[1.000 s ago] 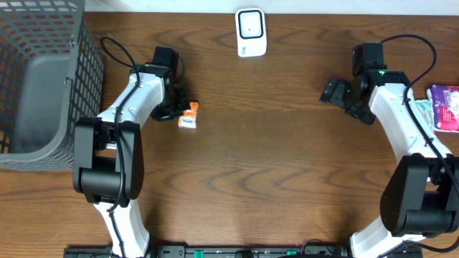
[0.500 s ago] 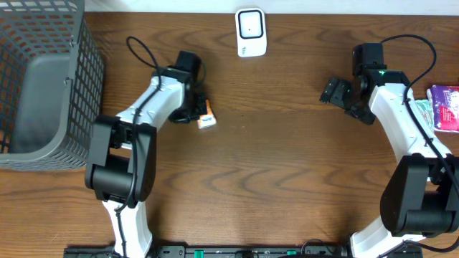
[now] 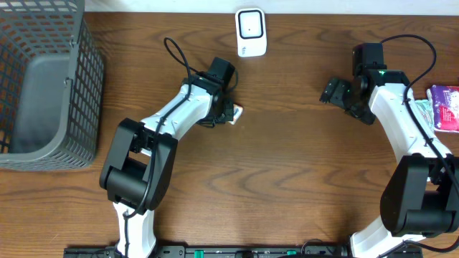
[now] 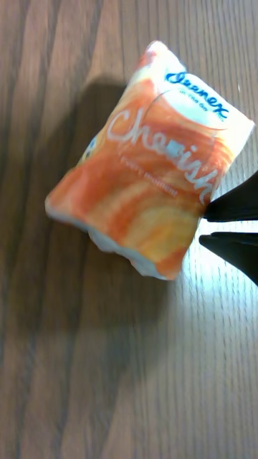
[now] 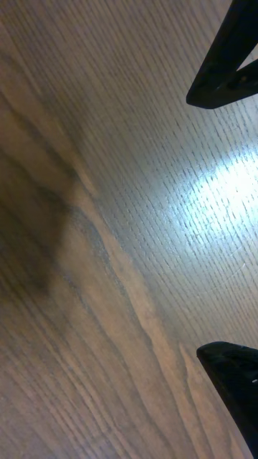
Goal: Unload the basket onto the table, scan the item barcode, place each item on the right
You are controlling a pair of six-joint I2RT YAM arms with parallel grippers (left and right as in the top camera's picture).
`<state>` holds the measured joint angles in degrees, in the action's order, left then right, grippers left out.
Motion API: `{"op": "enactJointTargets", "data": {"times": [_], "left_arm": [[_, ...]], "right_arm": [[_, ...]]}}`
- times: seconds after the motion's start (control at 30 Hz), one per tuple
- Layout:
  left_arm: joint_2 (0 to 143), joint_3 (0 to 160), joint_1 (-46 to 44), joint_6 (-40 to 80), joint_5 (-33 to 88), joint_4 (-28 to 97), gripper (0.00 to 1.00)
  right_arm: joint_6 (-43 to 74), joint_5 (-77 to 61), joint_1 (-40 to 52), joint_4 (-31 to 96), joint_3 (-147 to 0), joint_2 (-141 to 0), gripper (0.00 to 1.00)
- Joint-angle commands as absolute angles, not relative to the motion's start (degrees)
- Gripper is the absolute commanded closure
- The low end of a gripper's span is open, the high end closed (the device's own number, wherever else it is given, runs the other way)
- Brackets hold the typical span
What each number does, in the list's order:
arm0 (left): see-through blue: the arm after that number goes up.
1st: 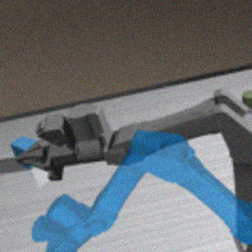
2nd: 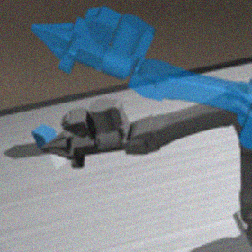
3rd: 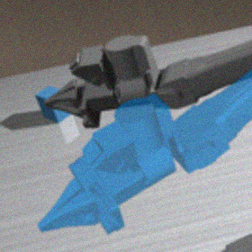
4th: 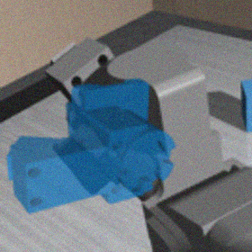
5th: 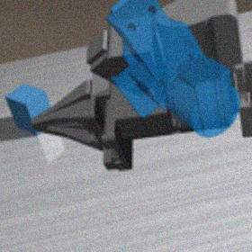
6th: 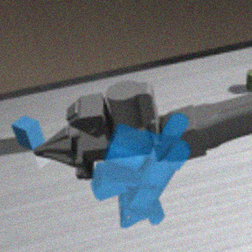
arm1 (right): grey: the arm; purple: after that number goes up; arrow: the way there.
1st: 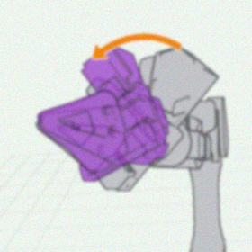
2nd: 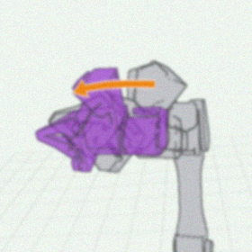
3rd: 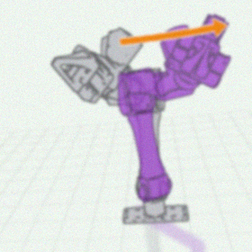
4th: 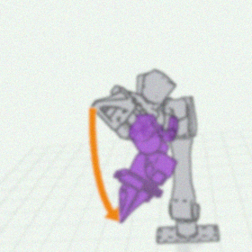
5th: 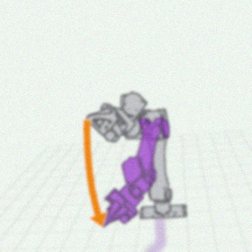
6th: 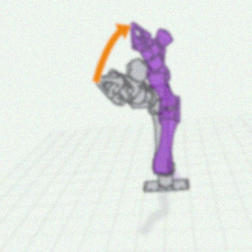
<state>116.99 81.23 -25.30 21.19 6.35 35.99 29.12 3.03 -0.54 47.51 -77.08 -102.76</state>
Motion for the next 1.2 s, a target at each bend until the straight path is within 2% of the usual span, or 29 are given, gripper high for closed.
{"op": "enactJointTargets", "data": {"times": [0.0,0.17,0.47,0.97,1.17], "left_arm": [[117.73,80.84,-26.65,21.76,8.91,34.7,0.92],[117.73,80.82,-29.45,21.71,13.52,32.47,0.93],[116.6,80.9,-32.86,18.9,13.47,33.12,0.92],[110.5,80.88,-19.81,18.98,7.88,32.25,0.92],[112.4,80.88,-18.46,20.32,7.9,29.36,0.92]], "right_arm": [[29.74,3.53,-0.71,47.57,-77.87,-103.31,0.01],[29.74,3.53,-0.71,47.57,-77.87,-103.31,0.01],[29.74,3.53,-0.71,47.57,-77.87,-103.31,0.01],[29.74,3.53,-0.71,47.55,-77.87,-103.31,0.01],[29.74,3.53,-0.71,47.55,-77.87,-103.31,0.01]]}}
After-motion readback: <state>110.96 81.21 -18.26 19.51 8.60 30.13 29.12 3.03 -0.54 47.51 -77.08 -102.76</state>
